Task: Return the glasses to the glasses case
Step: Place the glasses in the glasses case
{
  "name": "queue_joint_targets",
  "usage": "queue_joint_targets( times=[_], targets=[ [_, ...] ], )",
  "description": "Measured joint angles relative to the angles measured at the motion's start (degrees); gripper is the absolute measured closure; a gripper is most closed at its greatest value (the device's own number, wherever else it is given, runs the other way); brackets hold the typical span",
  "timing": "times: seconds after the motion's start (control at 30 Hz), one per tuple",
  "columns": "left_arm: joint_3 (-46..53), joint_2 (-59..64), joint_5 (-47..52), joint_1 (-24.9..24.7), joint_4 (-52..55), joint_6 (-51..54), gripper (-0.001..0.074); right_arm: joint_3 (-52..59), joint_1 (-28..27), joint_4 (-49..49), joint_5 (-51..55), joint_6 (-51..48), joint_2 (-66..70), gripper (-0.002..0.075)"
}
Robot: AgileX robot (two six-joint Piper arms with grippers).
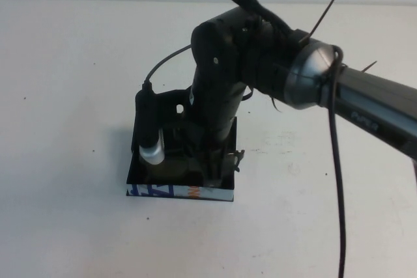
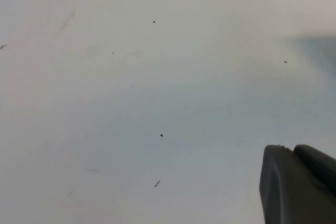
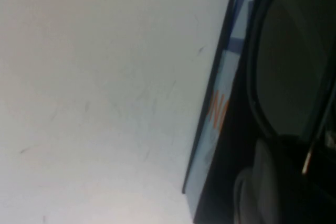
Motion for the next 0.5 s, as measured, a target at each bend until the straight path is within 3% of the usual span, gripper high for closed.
queue_joint_targets(
  times=[0.5],
  targets=[
    [0.0,0.0,0.0,0.0,0.0,0.0,0.0739,-8.62,0.14,-0.45,0.08,1.31,9.16,0.0706]
  ],
)
